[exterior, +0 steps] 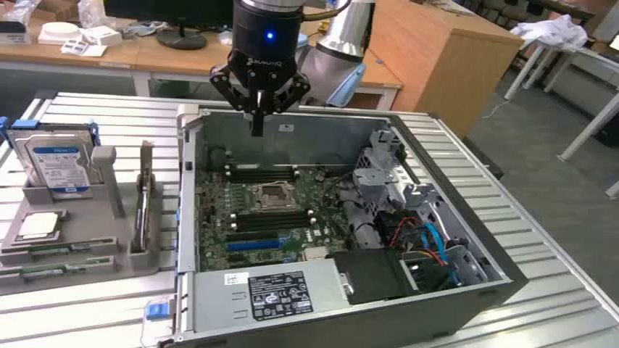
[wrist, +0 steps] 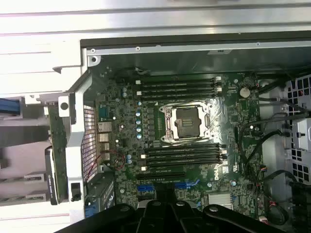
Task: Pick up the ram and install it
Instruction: 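Reach for the ram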
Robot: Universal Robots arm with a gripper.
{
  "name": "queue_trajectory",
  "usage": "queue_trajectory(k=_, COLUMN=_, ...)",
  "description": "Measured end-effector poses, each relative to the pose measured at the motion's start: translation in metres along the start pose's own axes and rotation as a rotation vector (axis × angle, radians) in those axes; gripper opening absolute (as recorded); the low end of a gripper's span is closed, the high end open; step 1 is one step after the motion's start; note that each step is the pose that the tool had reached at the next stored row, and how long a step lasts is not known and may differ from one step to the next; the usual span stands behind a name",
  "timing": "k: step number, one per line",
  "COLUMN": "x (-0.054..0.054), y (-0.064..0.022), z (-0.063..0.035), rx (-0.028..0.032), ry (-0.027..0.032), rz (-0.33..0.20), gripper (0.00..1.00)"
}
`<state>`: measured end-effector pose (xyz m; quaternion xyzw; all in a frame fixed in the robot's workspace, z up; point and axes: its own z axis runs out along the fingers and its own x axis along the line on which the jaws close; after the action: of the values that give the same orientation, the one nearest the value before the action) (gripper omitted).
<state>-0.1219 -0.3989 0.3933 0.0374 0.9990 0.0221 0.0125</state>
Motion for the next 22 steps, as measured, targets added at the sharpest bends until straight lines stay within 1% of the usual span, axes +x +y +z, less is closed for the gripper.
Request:
queue_trajectory(k=14, x=0.0, y=0.0, z=0.0, rx=-0.0001, ry=-0.0001, rz=0.0, gripper=0.11)
queue_trajectory(k=15, x=0.003, y=-0.0003, z=0.0, rx=-0.0001, ry=-0.0003, rz=0.0, gripper=0.11)
queue_trajectory(k=22, x=0.034, y=-0.0026, z=-0.0009, rx=0.0001, ry=0.0, rz=0.0, gripper=0.11)
